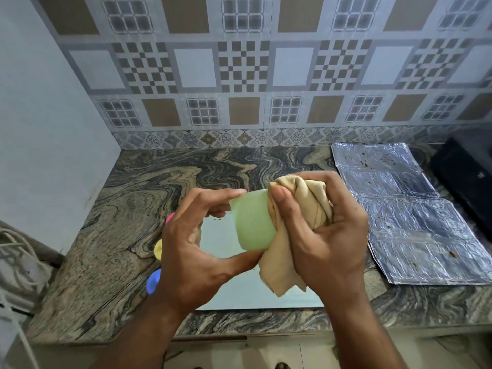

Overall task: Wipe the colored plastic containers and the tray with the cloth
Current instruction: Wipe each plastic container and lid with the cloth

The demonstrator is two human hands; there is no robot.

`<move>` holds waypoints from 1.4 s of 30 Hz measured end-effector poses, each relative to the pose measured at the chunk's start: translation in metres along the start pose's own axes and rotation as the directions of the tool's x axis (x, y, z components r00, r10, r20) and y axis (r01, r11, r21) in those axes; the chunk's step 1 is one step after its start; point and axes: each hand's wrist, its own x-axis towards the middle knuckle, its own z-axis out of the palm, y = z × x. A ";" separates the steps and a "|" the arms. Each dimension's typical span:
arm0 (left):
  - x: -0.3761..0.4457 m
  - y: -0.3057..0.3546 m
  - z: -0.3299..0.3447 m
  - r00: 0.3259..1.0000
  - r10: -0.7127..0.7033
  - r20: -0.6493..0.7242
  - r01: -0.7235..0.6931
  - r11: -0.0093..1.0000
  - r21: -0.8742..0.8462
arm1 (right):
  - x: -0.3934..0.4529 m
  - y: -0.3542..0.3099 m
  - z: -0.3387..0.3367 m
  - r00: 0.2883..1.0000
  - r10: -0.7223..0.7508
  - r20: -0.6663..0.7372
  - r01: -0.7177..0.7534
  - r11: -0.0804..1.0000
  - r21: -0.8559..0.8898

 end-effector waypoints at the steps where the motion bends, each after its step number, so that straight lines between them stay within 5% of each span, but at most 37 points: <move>1: -0.002 -0.002 0.000 0.999 -0.032 -0.007 0.032 0.998 -0.049 | 0.001 0.001 0.000 0.999 0.042 -0.022 -0.041 0.999 0.028; 6: -0.006 -0.006 0.000 0.980 -0.197 -0.036 0.182 0.953 -0.241 | -0.011 0.002 -0.004 0.991 0.101 -0.091 -0.080 0.973 0.215; 13: -0.002 0.000 0.006 0.980 -0.197 0.017 0.190 0.918 -0.347 | -0.033 0.005 0.003 0.997 0.031 -0.073 -0.019 0.986 0.165; 22: 0.002 0.000 -0.006 1.000 -0.025 -0.004 0.026 0.992 0.121 | -0.016 0.002 0.002 0.983 -0.179 0.040 0.181 0.981 -0.072; 27: 0.002 -0.006 -0.014 1.000 0.026 -0.012 -0.026 0.999 0.026 | 0.005 0.002 0.010 0.999 0.014 0.041 -0.017 0.997 0.070; 32: -0.006 -0.013 -0.012 0.992 -0.121 -0.020 0.115 0.973 -0.201 | 0.006 0.013 0.005 0.985 0.174 -0.003 -0.168 0.954 0.249; 38: -0.007 -0.007 0.003 0.982 -0.188 -0.014 0.171 0.920 -0.352 | -0.029 0.004 0.011 0.991 0.127 -0.029 -0.114 0.951 0.288; 42: -0.005 -0.009 0.000 0.978 -0.207 -0.016 0.197 0.952 -0.232 | -0.033 0.013 0.012 0.994 0.102 -0.048 -0.090 0.976 0.200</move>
